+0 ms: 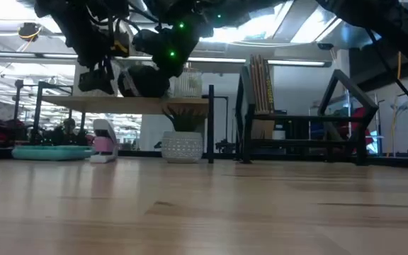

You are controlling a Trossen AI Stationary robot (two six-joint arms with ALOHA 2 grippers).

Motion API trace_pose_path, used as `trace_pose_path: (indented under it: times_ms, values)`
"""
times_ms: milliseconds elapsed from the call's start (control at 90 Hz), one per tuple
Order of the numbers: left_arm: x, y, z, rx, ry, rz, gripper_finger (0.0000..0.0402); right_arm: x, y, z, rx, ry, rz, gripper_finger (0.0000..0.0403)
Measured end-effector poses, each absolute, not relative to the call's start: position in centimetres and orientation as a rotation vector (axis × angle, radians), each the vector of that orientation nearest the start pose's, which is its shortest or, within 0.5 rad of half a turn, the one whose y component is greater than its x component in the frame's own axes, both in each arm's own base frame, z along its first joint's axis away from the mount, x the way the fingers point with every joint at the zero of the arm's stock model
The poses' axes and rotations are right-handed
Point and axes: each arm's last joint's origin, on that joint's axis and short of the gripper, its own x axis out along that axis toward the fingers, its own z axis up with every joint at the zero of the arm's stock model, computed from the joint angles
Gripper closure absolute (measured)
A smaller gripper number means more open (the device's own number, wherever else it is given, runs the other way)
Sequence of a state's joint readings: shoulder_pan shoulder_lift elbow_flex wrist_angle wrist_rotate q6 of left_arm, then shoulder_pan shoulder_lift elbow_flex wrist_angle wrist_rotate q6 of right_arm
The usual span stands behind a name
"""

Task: Stock shelves
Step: Put the black plant vase on the shelf

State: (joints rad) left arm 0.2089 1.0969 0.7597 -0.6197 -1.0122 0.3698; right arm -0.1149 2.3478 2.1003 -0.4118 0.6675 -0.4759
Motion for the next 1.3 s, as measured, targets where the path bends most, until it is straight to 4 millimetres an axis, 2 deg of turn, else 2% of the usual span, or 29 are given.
trace_pose_path:
  times_ms: [178,389,633,800,944,1144,1244,1300]
  values:
    - [18.9,6.4,24.6,0.700,1.141,0.942,0.0164,52.4,-7.5,23.4,-0.623,0.822,-0.583,0.0101]
    - [19.5,5.0,25.4,0.772,1.103,0.912,0.0164,52.3,-6.3,23.8,-0.671,0.847,-0.552,0.0101]
    - [19.2,3.5,29.9,0.772,0.969,0.874,0.0164,51.5,-5.6,26.4,-0.686,0.928,-0.489,0.0101]
    - [18.4,3.4,33.2,0.687,0.847,0.832,0.0164,51.0,-5.8,28.6,-0.675,0.939,-0.498,0.0101]
    - [18.0,4.0,34.6,0.628,0.758,0.789,0.0164,50.5,-4.5,29.9,-0.646,0.919,-0.449,0.0101]
    - [18.3,6.6,34.8,0.572,0.725,0.681,0.0164,50.3,-0.5,30.8,-0.651,0.859,-0.316,0.0101]
    - [18.2,8.2,35.2,0.545,0.682,0.703,0.0164,50.8,0.9,30.2,-0.636,0.829,-0.211,0.0101]
    - [18.0,9.0,35.3,0.525,0.657,0.698,0.0164,51.2,0.9,29.7,-0.633,0.823,-0.207,0.0102]
